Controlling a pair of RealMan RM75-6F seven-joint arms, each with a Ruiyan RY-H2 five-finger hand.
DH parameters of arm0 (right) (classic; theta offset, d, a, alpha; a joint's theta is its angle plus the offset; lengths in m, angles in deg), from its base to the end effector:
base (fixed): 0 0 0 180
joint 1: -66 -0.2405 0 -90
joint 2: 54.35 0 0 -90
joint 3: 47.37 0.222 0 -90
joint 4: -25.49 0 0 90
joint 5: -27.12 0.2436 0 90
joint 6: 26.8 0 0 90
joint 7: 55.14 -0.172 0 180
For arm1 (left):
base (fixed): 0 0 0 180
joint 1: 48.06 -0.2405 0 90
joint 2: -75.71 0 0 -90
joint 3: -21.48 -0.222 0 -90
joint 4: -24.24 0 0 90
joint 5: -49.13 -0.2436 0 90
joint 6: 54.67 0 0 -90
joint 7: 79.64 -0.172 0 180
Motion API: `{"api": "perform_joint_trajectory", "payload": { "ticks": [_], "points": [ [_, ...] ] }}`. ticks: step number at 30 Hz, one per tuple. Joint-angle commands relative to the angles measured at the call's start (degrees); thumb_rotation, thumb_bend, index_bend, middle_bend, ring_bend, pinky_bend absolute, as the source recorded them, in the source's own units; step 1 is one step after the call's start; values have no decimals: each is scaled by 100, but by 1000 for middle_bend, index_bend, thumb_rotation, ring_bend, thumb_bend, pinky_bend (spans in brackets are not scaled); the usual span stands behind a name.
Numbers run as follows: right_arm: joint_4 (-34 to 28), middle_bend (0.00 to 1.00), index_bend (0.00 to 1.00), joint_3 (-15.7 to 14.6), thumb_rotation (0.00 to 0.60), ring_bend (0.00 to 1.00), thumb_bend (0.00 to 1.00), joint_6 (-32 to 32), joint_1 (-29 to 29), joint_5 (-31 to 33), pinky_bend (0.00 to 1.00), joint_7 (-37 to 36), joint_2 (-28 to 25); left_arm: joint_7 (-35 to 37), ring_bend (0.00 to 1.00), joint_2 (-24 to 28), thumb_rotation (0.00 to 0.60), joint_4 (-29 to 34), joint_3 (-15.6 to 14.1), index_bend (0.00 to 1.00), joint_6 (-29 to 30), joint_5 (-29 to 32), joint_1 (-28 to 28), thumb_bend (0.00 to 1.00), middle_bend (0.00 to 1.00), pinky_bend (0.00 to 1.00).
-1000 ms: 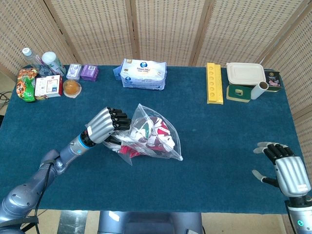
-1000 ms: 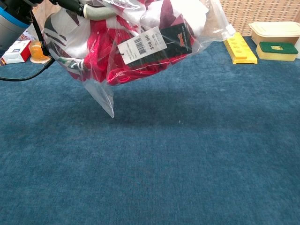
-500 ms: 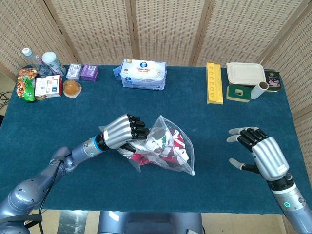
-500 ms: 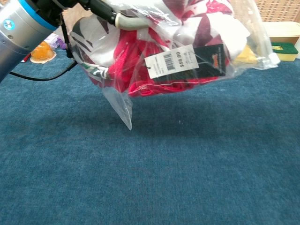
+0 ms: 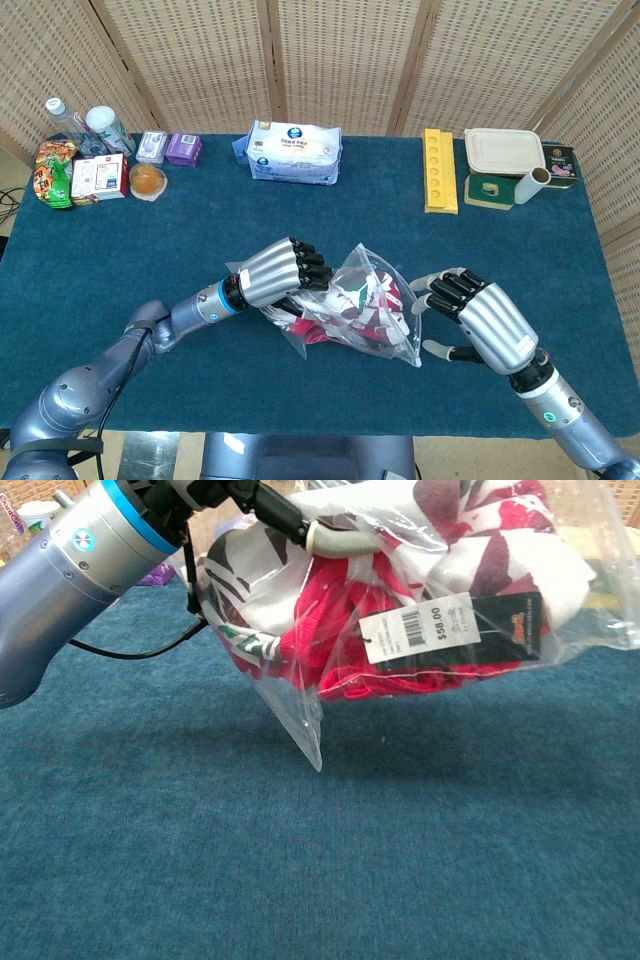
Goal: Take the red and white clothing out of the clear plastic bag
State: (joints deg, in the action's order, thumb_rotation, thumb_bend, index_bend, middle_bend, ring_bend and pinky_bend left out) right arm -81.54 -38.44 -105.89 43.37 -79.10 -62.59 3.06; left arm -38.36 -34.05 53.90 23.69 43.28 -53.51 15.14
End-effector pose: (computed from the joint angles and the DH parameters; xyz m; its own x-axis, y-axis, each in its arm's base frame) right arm -0.1085 -0.2609 0.1052 0.2161 0.0115 0.9763 -0.7418 -0.6482 0.1718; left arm 0.0062 0.3682 -0.0196 -0.0044 0.0228 0.9997 0.2215 -0.9749 0.0232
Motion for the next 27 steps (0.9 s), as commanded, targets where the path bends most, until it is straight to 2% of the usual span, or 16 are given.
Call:
{"api": "perform_joint_trajectory", "payload": {
  "ticks": [1, 13, 20, 27],
  "points": [
    [-78, 339, 448, 73, 600, 329, 89, 101, -109, 120, 313, 44, 28, 11, 745, -31, 600, -37, 0, 830, -2, 0, 31, 214, 745, 838],
    [-129, 314, 443, 138, 600, 308, 71, 449, -424, 482, 291, 70, 84, 39, 745, -173, 600, -125, 16, 830, -126, 69, 167, 212, 745, 838],
    [-105, 285, 392, 163, 600, 292, 144, 575, -575, 633, 279, 55, 152, 9, 745, -256, 600, -185, 27, 830, -238, 118, 239, 213, 745, 838],
    [-76, 277, 383, 174, 600, 286, 149, 783, -737, 835, 271, 33, 260, -11, 745, -365, 600, -294, 70, 831, -317, 180, 327, 212, 745, 838]
  ]
}}
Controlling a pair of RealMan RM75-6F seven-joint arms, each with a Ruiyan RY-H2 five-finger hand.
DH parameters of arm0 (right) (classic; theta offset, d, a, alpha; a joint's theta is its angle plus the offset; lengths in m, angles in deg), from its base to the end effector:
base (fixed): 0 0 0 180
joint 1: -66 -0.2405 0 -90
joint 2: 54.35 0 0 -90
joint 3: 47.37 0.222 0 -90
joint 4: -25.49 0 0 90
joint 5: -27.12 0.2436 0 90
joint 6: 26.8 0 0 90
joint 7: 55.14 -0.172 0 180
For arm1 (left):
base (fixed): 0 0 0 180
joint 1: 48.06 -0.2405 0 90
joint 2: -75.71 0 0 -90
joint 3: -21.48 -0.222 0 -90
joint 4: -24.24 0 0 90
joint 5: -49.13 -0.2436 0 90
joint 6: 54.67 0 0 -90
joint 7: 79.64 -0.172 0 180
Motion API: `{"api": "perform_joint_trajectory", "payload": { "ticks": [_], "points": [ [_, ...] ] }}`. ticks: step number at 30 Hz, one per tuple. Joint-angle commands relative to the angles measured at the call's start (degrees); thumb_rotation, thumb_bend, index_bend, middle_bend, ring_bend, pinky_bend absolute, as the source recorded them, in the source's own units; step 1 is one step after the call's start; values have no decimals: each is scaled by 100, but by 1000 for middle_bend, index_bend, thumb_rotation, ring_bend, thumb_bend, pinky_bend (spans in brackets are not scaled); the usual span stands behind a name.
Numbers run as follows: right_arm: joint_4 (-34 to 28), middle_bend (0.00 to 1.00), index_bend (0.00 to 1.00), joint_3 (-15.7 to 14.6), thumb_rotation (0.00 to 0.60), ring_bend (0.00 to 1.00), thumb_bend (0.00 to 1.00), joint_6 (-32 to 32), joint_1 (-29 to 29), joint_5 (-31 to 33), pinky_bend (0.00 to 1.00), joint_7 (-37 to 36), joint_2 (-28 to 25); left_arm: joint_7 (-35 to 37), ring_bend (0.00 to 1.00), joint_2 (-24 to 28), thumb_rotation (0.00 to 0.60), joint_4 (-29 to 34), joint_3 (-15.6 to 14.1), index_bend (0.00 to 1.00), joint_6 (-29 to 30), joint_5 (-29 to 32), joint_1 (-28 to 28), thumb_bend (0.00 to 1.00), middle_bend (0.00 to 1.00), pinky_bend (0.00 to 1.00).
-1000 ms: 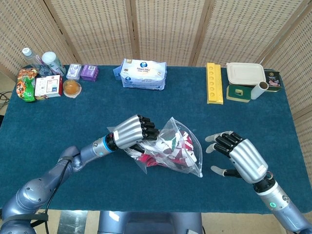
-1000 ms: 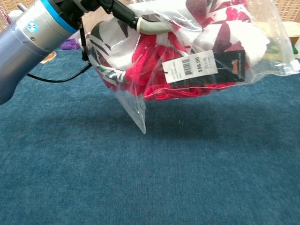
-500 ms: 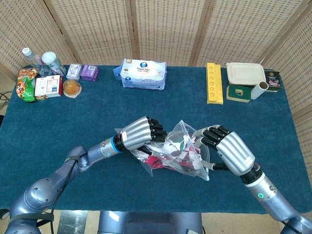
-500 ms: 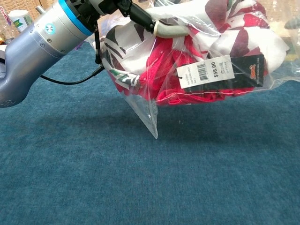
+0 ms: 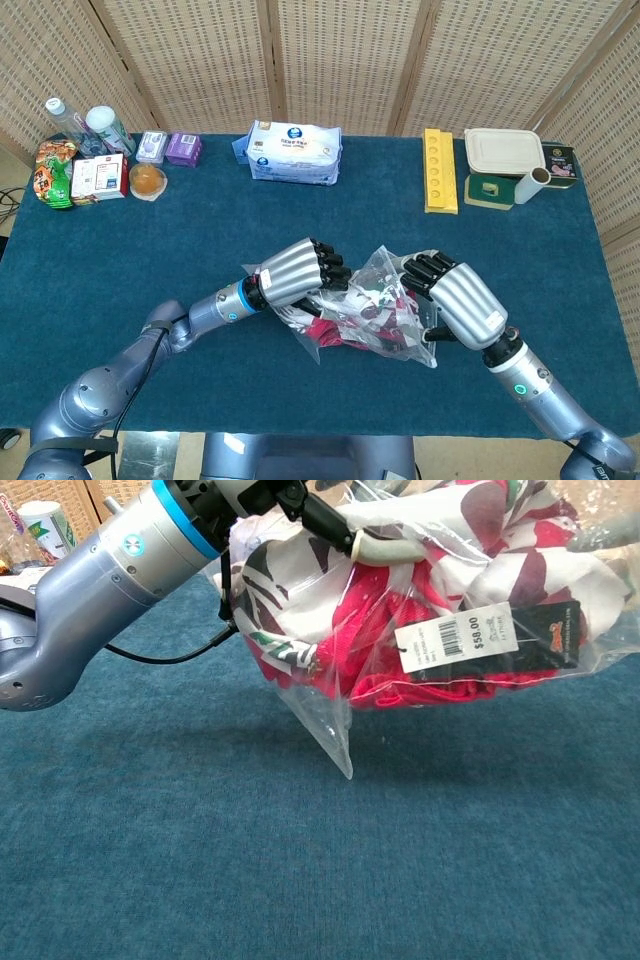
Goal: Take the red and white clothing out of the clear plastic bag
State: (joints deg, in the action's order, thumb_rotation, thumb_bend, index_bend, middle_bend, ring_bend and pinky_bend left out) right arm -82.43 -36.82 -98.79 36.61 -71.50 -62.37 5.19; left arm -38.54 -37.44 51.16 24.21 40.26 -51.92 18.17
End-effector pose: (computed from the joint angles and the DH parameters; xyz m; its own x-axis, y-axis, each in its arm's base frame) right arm -0.0842 -0.2876 0.0875 0.2082 -0.0626 0.9761 -0.7591 -0.6396 0.1209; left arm 0.0269 0.3714 -0.0358 0.0074 0.0285 0.9996 0.2288 -0.9731 0.0261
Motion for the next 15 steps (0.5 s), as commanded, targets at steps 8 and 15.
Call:
{"api": "perform_joint_trajectory", "payload": {
  "ticks": [8, 15],
  "points": [
    [-43, 276, 382, 16, 600, 285, 149, 251, -190, 225, 268, 88, 65, -30, 745, -111, 600, -122, 29, 831, -15, 34, 119, 212, 745, 838],
    [-132, 281, 387, 98, 600, 291, 136, 343, -286, 480, 269, 204, 93, -89, 745, -222, 600, -191, 31, 830, -58, 61, 195, 211, 745, 838]
  ]
}}
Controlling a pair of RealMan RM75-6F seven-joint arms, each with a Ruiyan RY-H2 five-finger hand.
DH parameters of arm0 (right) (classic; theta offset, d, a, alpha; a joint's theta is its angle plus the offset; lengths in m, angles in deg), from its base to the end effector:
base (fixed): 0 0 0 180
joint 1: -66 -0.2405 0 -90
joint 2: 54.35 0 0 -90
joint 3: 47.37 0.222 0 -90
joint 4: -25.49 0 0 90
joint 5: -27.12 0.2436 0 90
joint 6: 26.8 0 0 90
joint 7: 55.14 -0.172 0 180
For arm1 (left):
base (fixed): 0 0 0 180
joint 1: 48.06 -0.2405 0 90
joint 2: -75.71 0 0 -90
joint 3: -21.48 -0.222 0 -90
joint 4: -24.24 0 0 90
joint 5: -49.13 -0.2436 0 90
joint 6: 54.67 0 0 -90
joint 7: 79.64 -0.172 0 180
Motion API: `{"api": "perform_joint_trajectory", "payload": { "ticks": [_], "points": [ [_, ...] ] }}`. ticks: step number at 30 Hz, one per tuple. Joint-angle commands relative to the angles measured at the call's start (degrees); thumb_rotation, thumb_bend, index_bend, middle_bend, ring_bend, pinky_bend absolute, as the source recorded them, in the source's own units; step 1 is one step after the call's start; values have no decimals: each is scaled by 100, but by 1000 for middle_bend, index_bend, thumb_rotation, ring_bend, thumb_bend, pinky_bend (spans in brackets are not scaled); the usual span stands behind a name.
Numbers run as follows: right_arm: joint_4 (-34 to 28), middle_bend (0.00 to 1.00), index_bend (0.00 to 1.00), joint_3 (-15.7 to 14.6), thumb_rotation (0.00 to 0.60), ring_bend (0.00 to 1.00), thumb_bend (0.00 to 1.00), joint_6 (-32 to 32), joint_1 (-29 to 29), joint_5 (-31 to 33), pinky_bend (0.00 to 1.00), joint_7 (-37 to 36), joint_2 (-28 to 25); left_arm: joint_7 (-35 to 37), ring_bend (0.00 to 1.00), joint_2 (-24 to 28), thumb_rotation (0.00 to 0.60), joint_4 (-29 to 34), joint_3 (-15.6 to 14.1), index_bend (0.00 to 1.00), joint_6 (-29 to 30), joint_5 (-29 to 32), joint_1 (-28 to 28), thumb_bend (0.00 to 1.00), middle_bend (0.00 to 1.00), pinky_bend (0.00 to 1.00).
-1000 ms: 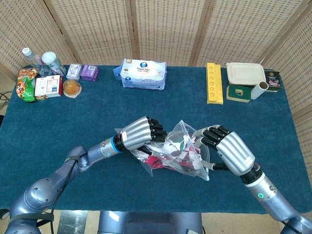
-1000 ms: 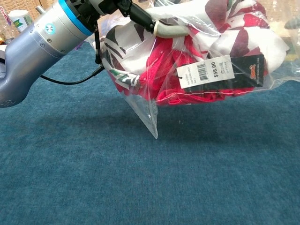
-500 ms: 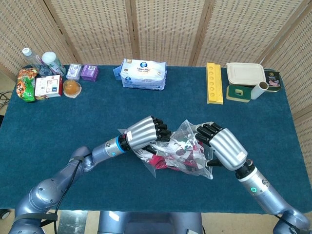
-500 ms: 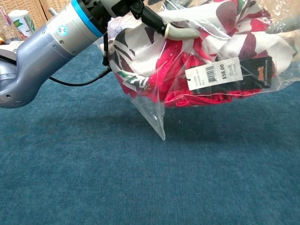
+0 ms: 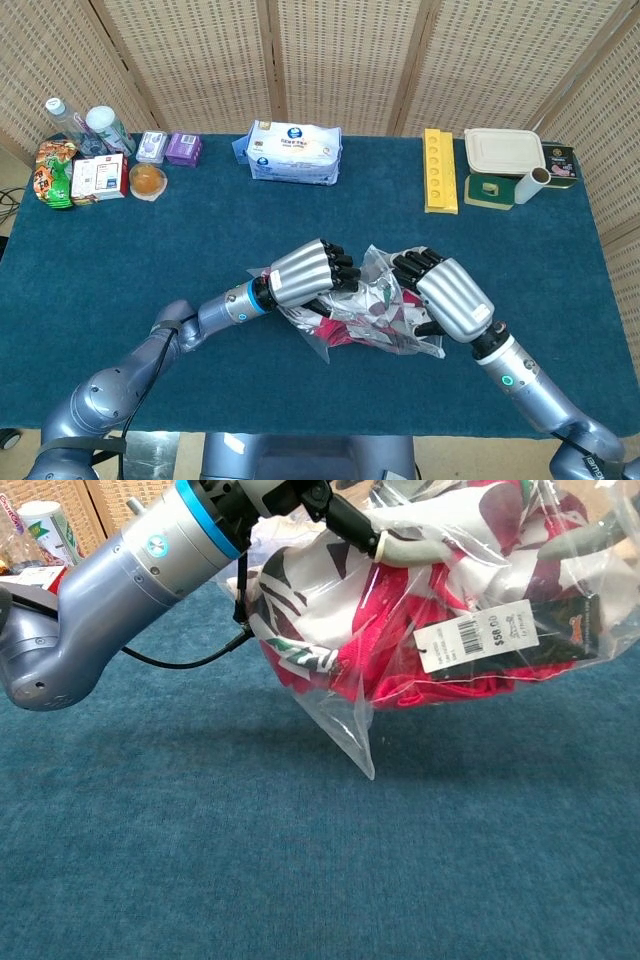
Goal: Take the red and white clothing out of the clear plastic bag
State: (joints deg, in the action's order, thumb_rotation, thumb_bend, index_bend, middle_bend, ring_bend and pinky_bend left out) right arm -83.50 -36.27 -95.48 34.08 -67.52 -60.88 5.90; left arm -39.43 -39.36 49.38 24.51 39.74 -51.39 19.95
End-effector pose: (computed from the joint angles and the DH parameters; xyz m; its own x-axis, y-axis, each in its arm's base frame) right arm -0.0742 -0.2956 0.0788 0.2157 -0.0982 0.9715 -0.7725 -0.6257 0.1083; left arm 0.0394 0.3700 -0.0424 0.0076 0.0133 0.9999 0.2144 -0.9767 0.0114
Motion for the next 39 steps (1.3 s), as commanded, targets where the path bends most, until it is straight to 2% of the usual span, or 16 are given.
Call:
{"api": "perform_joint_trajectory", "payload": {
  "ticks": [1, 14, 39],
  "points": [
    [-12, 283, 390, 75, 600, 292, 134, -8, -39, 133, 270, 91, 49, 12, 745, -50, 600, -1, 4, 830, 18, 5, 35, 211, 745, 838],
    [62, 345, 537, 165, 600, 363, 145, -176, -67, 449, 343, 466, 445, 21, 745, -151, 600, -47, 28, 830, 84, 74, 57, 212, 745, 838],
    [-90, 353, 519, 214, 600, 393, 401, 16, -207, 823, 371, 555, 589, 109, 745, -385, 600, -281, 67, 830, -189, 265, 88, 212, 745, 838]
  ]
}}
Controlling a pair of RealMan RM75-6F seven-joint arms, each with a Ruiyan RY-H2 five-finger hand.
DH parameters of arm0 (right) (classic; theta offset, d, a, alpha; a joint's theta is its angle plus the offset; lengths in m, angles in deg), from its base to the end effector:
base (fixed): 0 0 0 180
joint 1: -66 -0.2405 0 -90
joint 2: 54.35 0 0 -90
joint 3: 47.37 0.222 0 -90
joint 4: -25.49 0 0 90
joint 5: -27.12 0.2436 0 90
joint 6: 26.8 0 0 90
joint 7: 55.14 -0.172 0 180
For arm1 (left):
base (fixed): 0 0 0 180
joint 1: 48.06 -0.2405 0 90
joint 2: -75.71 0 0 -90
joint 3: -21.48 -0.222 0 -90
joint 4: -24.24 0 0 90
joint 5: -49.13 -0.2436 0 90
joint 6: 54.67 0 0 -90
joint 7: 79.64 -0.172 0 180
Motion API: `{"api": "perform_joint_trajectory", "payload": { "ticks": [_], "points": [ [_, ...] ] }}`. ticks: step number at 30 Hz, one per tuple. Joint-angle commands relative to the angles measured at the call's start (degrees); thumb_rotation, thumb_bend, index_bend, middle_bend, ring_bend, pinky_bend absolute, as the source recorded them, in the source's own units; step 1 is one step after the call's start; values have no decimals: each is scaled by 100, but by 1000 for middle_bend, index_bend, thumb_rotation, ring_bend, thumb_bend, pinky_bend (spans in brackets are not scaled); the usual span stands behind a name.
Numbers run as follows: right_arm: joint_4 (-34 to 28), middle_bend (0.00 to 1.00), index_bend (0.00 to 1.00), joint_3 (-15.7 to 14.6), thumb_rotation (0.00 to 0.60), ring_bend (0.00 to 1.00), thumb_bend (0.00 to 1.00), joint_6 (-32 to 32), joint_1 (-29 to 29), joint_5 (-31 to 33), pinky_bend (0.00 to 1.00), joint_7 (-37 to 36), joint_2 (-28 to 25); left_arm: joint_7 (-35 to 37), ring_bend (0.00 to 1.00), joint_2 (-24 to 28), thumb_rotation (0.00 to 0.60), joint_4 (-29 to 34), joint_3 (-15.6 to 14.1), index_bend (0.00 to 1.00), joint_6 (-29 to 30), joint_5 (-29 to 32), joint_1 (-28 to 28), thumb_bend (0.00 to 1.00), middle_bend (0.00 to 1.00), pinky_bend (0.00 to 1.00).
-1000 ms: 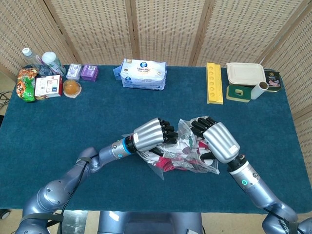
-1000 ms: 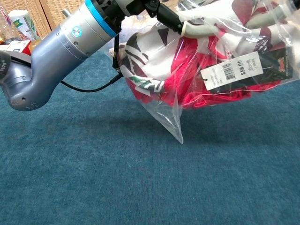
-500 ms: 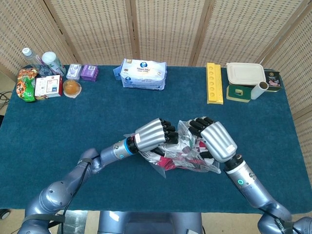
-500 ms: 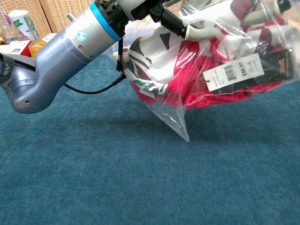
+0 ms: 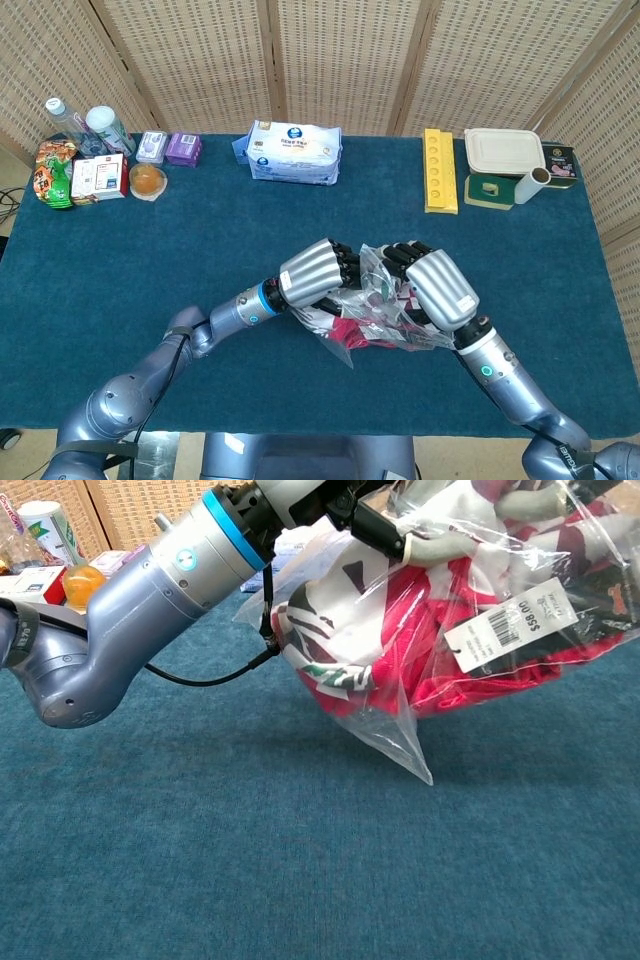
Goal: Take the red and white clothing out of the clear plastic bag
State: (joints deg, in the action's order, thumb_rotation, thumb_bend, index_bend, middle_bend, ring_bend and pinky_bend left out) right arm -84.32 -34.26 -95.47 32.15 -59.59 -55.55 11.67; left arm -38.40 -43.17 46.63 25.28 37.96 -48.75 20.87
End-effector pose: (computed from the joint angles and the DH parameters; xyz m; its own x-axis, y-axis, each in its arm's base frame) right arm -0.0562 -0.3048 0.0661 0.1404 -0.0944 0.9856 -0.8178 -0.5722 0.0617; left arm 0.0471 0.3708 -0.0552 -0.0188 0.0399 0.9990 0.2602 -0.9646 0.0434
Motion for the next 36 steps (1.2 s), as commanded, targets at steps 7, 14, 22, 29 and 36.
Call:
{"api": "perform_joint_trajectory", "payload": {
  "ticks": [7, 14, 22, 29, 36],
  "points": [
    [31, 373, 602, 25, 600, 421, 409, 50, -52, 103, 378, 47, 63, 61, 740, -2, 600, -1, -44, 830, -81, 22, -38, 210, 741, 838],
    [29, 386, 637, 39, 600, 444, 413, 75, -44, 301, 385, 110, 92, 150, 689, 53, 600, 91, -137, 702, -218, 17, -132, 173, 683, 806],
    [50, 386, 643, -63, 600, 444, 413, 307, -65, 481, 385, 109, 55, 44, 581, 521, 600, 744, -288, 367, -527, 9, -333, 109, 551, 747],
    [253, 386, 644, -141, 600, 445, 413, 455, -113, 541, 386, 175, 136, -455, 352, 1181, 600, 1769, -448, 122, -1002, 46, -579, 70, 318, 609],
    [461, 386, 647, -178, 600, 445, 414, 599, -189, 591, 381, 185, 248, -1061, 195, 2042, 600, 2936, -585, 9, -1468, 173, -846, 46, 176, 479]
  ]
}}
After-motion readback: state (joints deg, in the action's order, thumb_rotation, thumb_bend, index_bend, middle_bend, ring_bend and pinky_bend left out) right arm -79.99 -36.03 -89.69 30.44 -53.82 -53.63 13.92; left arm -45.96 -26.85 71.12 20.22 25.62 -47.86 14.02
